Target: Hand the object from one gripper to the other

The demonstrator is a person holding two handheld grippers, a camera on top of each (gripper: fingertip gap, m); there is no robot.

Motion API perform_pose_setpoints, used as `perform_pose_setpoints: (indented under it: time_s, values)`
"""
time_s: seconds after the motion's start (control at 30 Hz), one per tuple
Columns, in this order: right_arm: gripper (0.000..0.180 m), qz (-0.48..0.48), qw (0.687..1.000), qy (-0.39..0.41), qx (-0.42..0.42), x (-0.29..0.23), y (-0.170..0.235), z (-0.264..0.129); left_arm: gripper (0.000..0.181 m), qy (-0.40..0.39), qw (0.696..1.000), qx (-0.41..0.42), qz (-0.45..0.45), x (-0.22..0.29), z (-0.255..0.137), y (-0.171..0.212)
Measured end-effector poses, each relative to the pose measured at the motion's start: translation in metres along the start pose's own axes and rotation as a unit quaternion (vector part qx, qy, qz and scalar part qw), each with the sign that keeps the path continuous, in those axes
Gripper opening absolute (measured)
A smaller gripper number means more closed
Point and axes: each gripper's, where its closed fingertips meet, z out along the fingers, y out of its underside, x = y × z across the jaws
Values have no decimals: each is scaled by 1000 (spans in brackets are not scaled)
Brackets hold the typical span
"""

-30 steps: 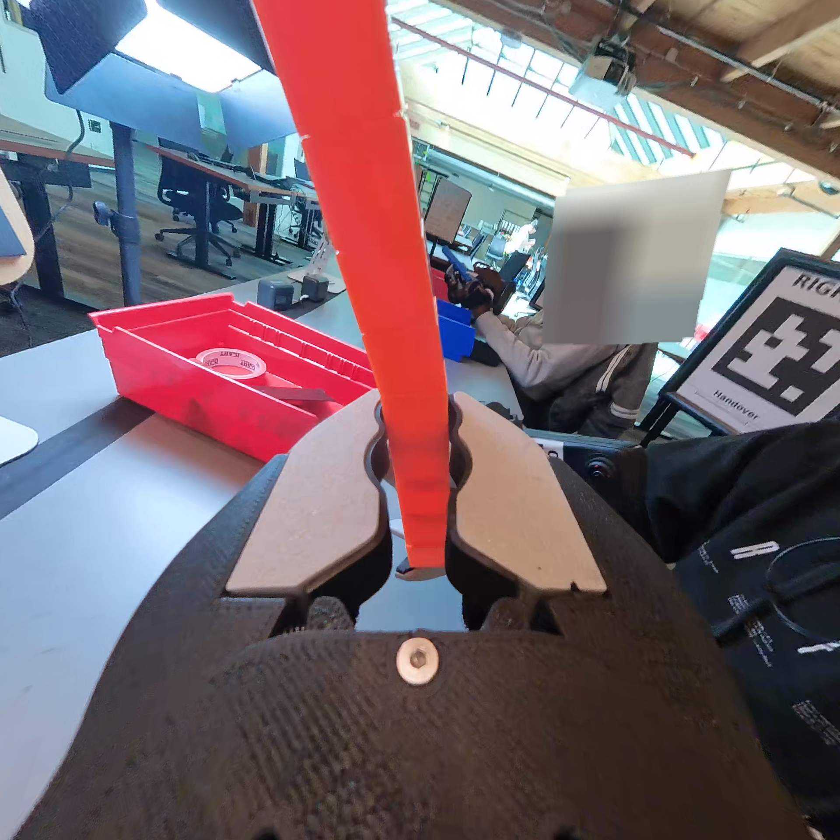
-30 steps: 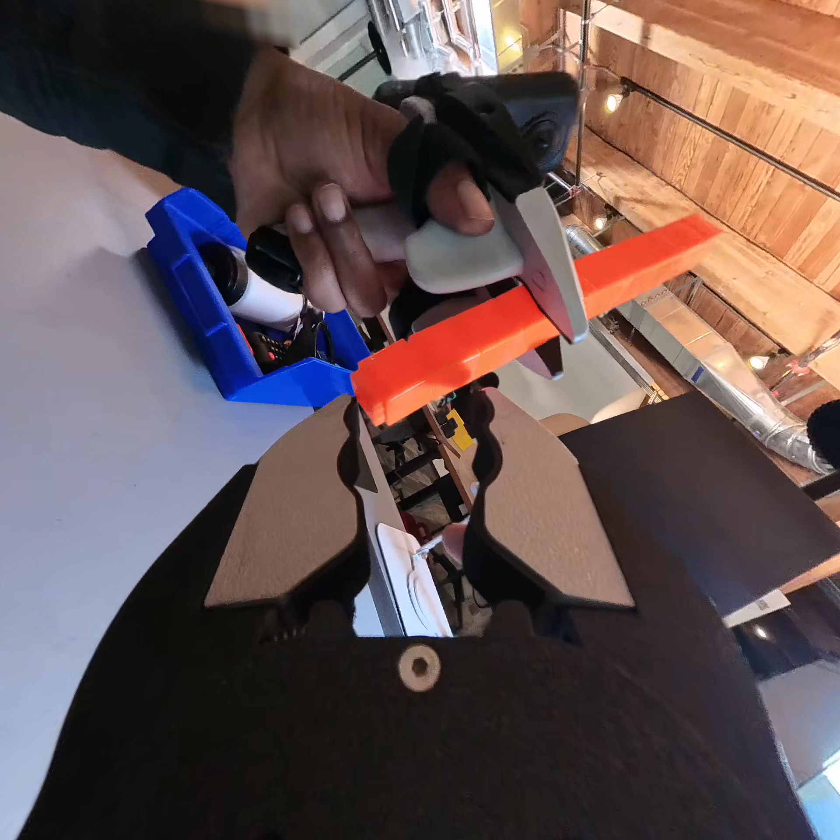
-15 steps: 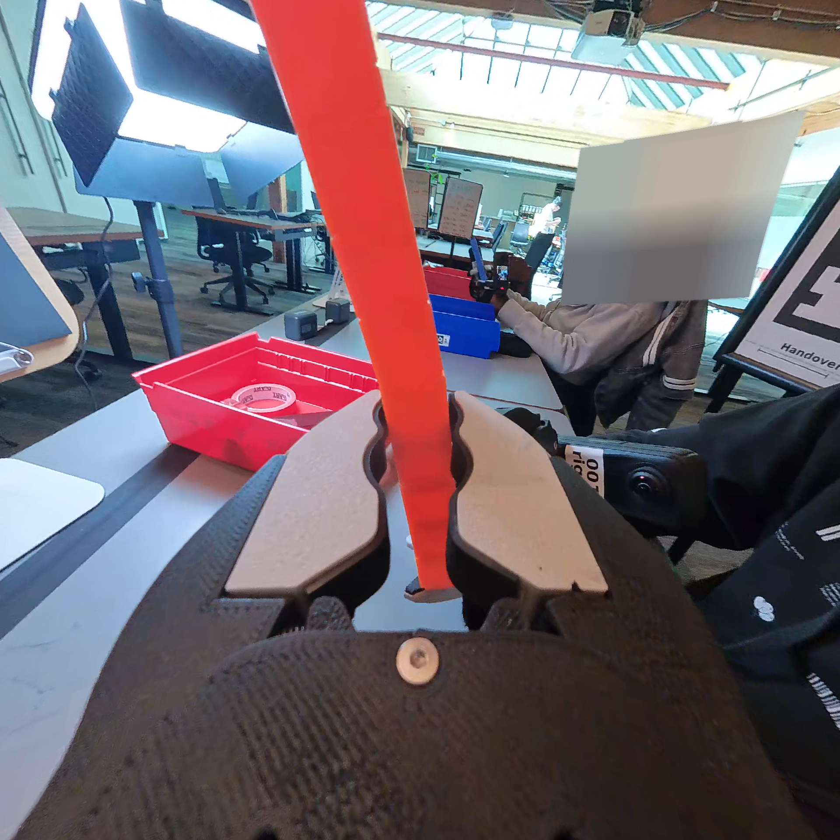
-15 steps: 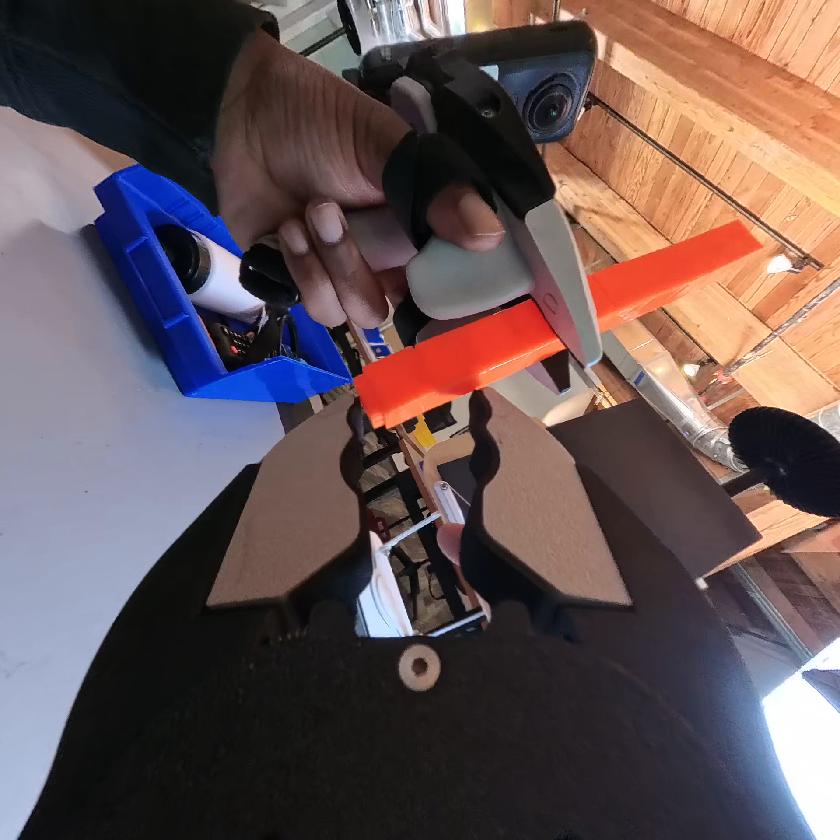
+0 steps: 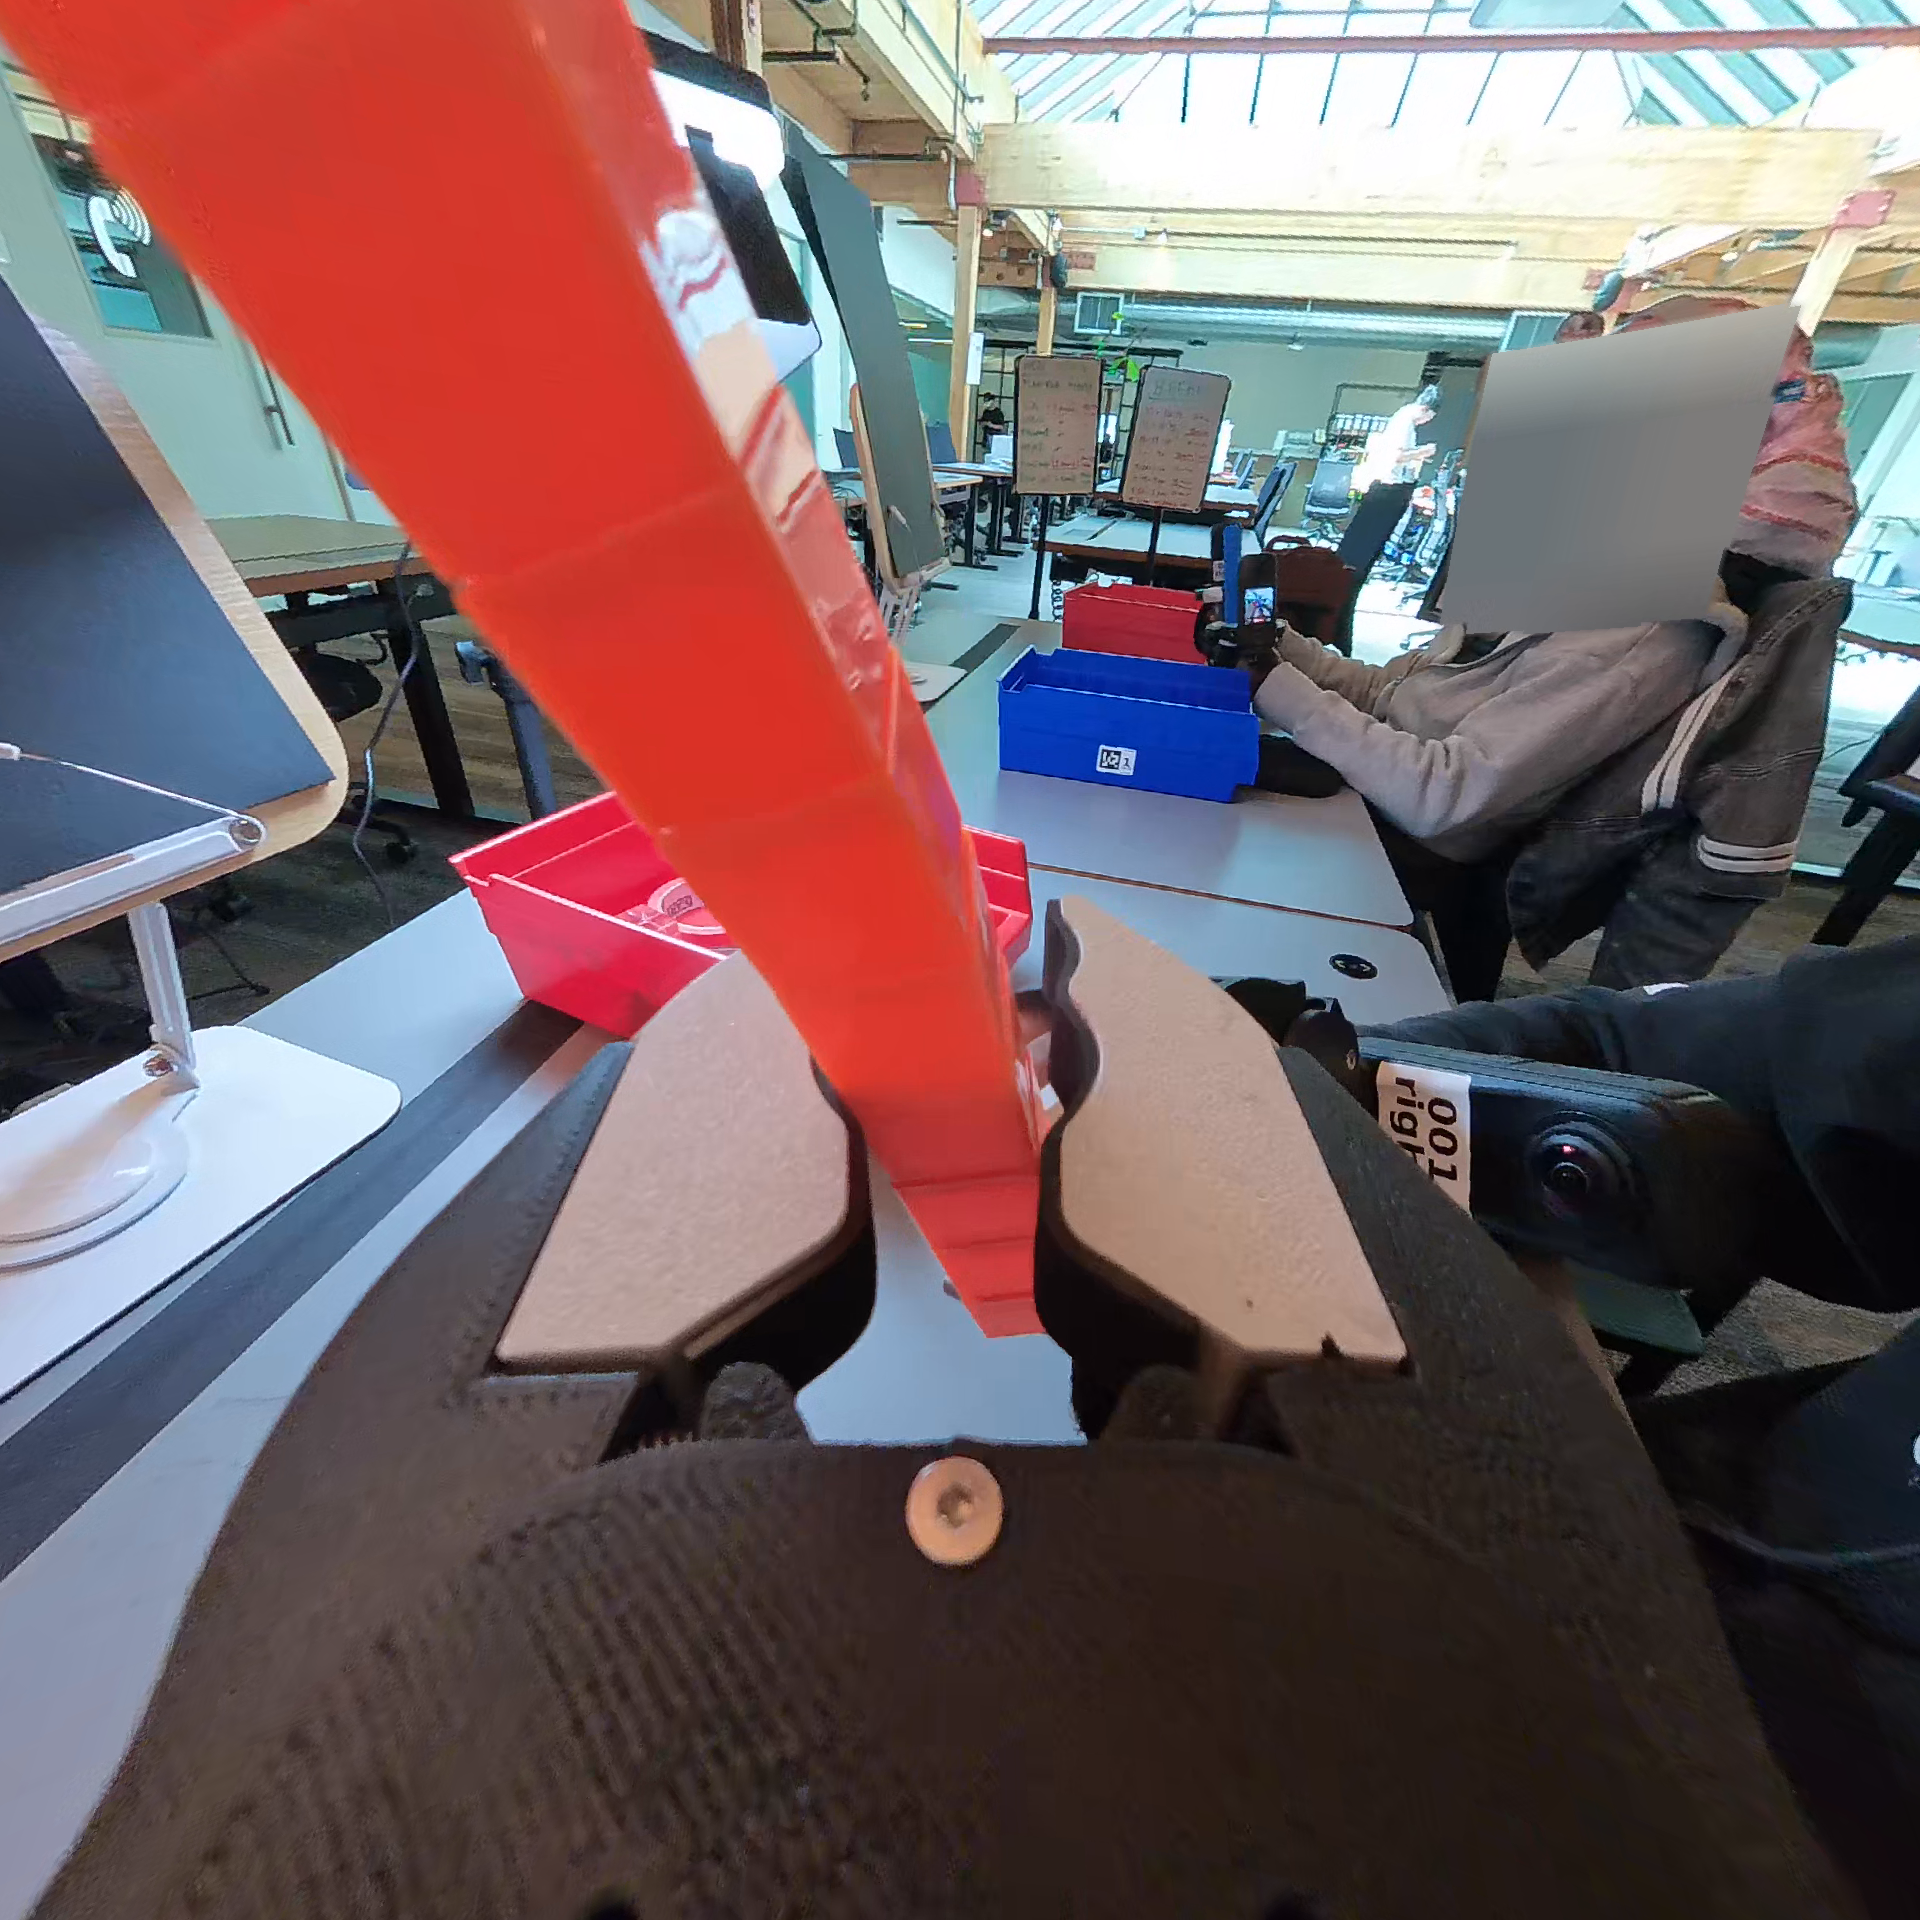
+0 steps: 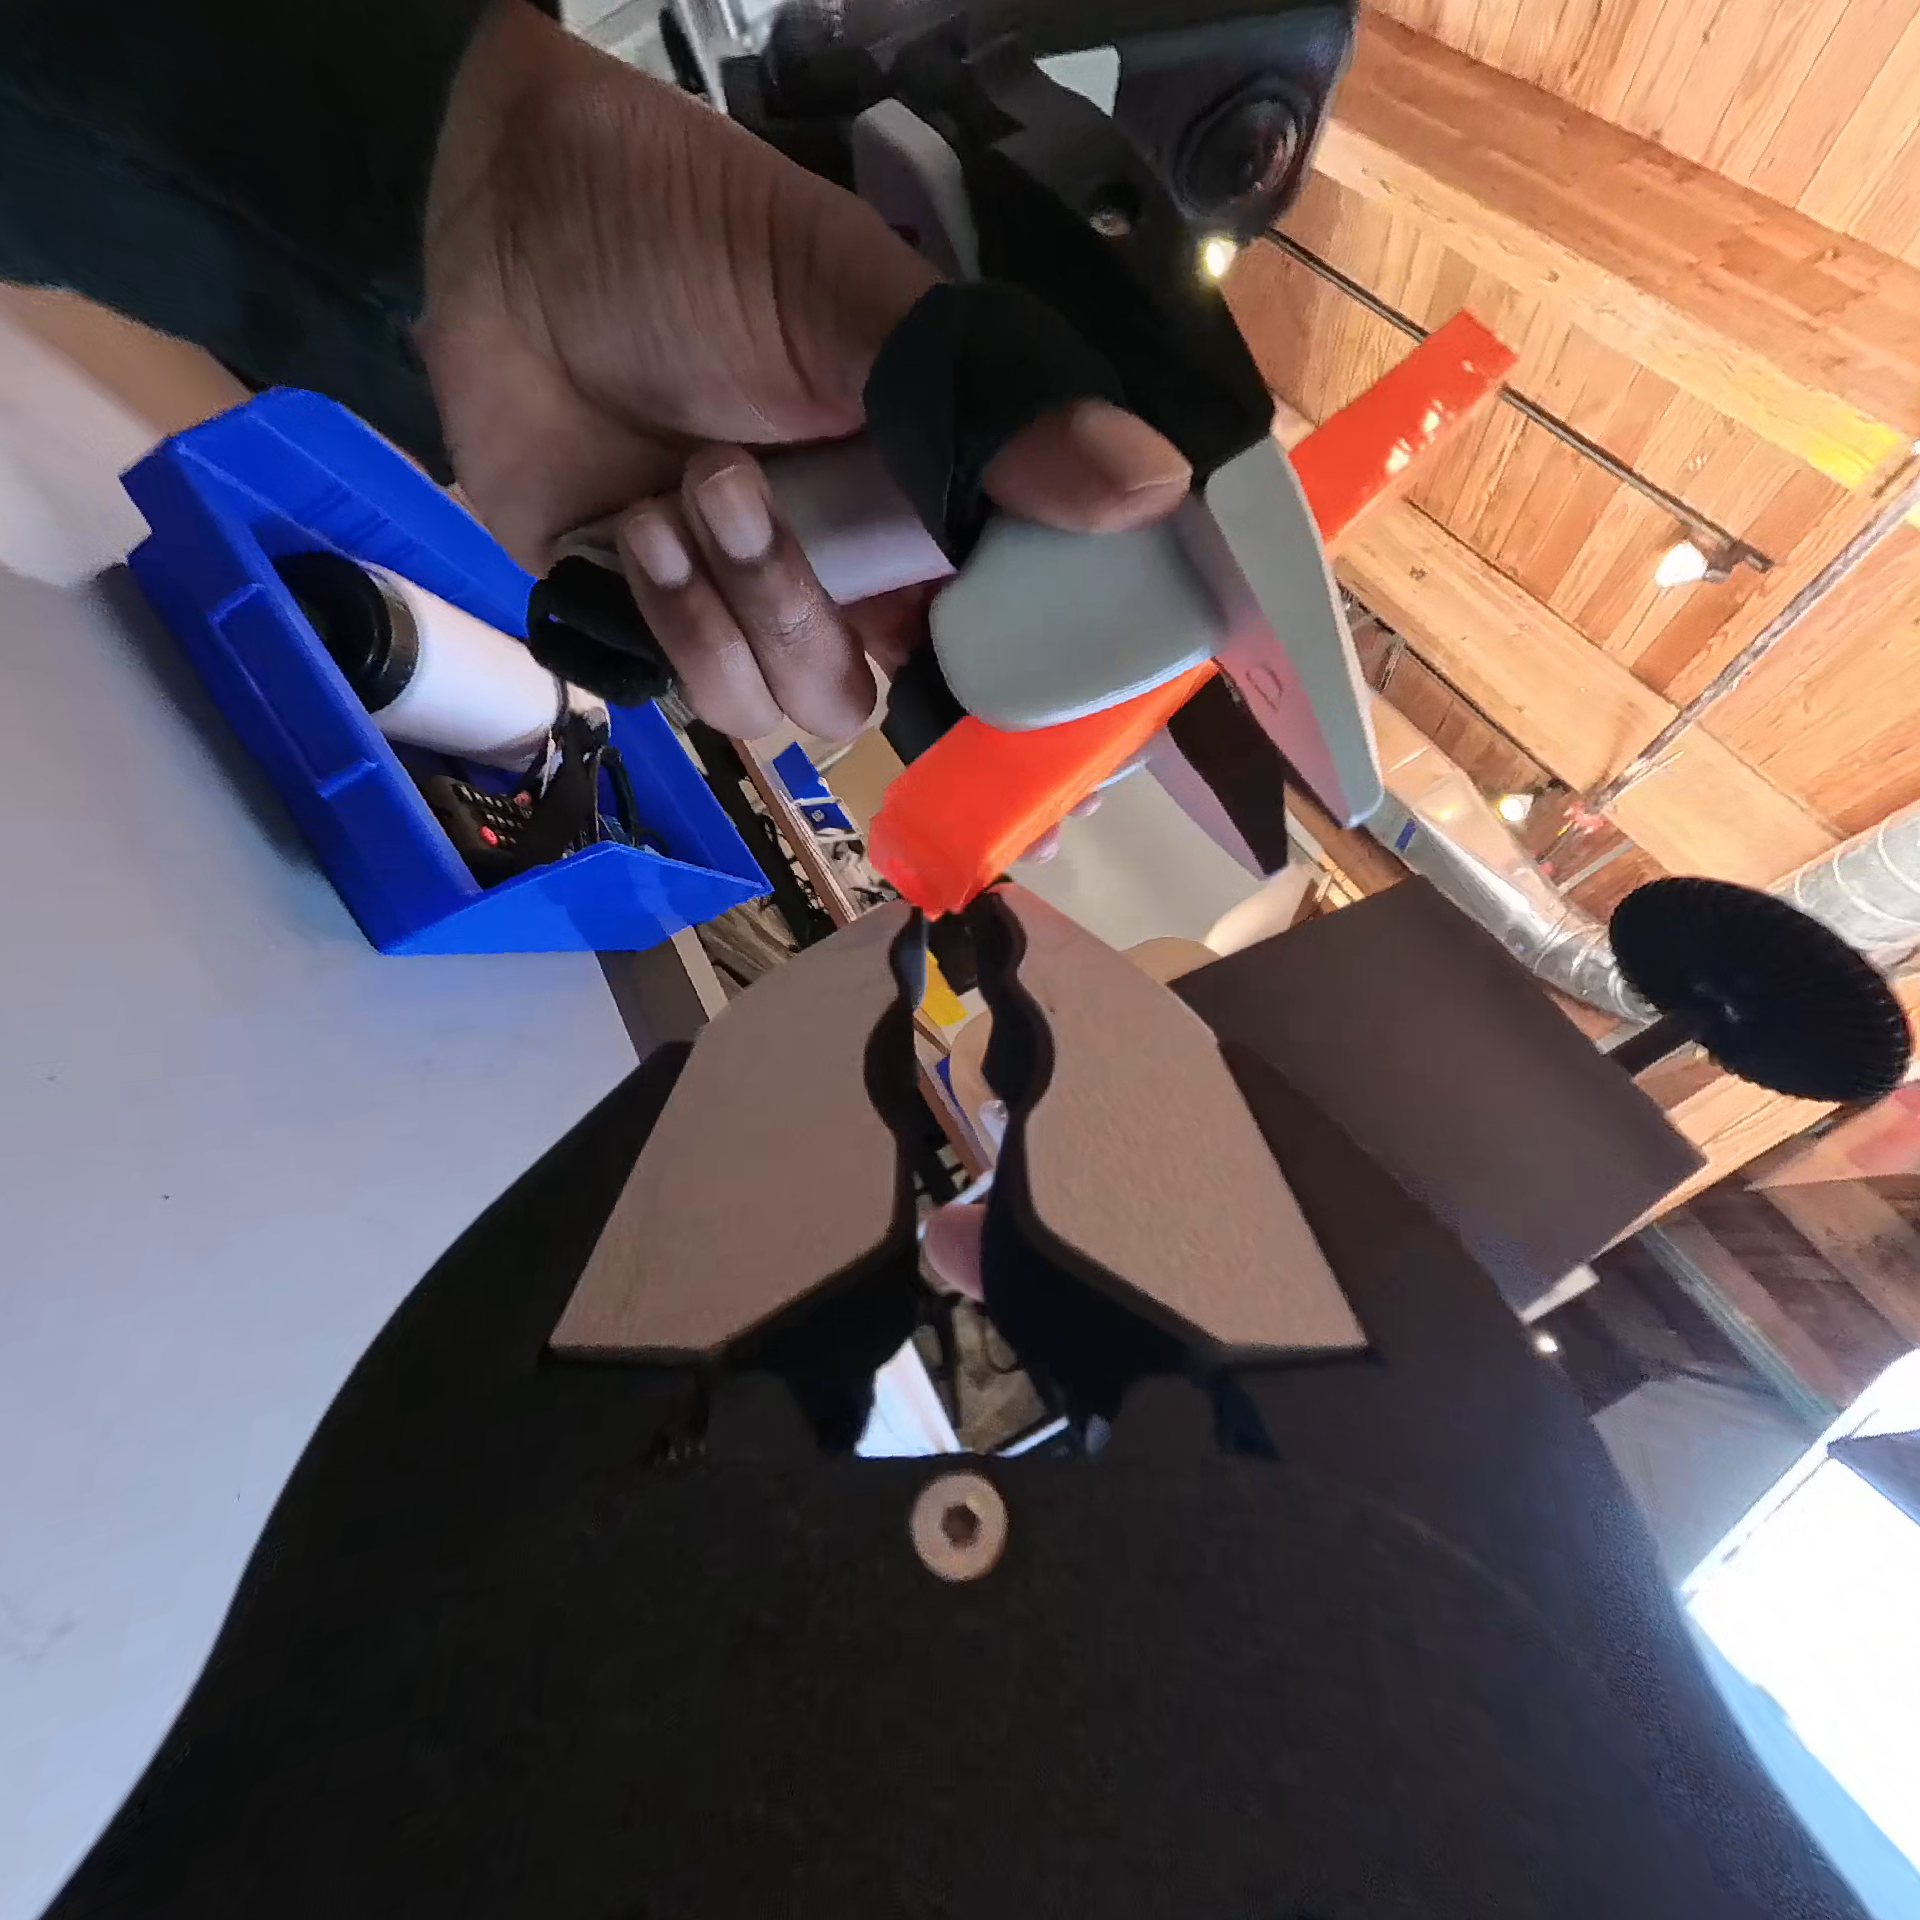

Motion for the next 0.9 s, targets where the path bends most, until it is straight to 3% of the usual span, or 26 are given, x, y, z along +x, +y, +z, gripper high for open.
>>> perform_pose_setpoints:
  time_s: [0.03,0.23,0.4,0.57,0.73,0.83,0.9]
  values:
    - [0,16,1000,2,1,-1,1,0,33,-4,1000,1,-1,-1,-1,-1]
    - [2,41,995,-93,7,-30,2,1,24,-48,997,-40,36,-11,1,10]
    - [35,271,949,-162,3,14,18,-7,24,-66,988,-97,103,-23,-3,29]
    - [48,392,897,-200,36,66,-3,-23,23,-3,971,-150,188,-8,12,69]
    - [55,378,884,-274,15,67,-23,-39,24,45,956,-182,226,11,30,100]
    - [28,348,885,-309,-9,49,-21,-42,23,46,943,-213,250,14,36,116]
    - [27,324,894,-309,-9,43,-21,-41,23,34,940,-224,255,9,37,120]
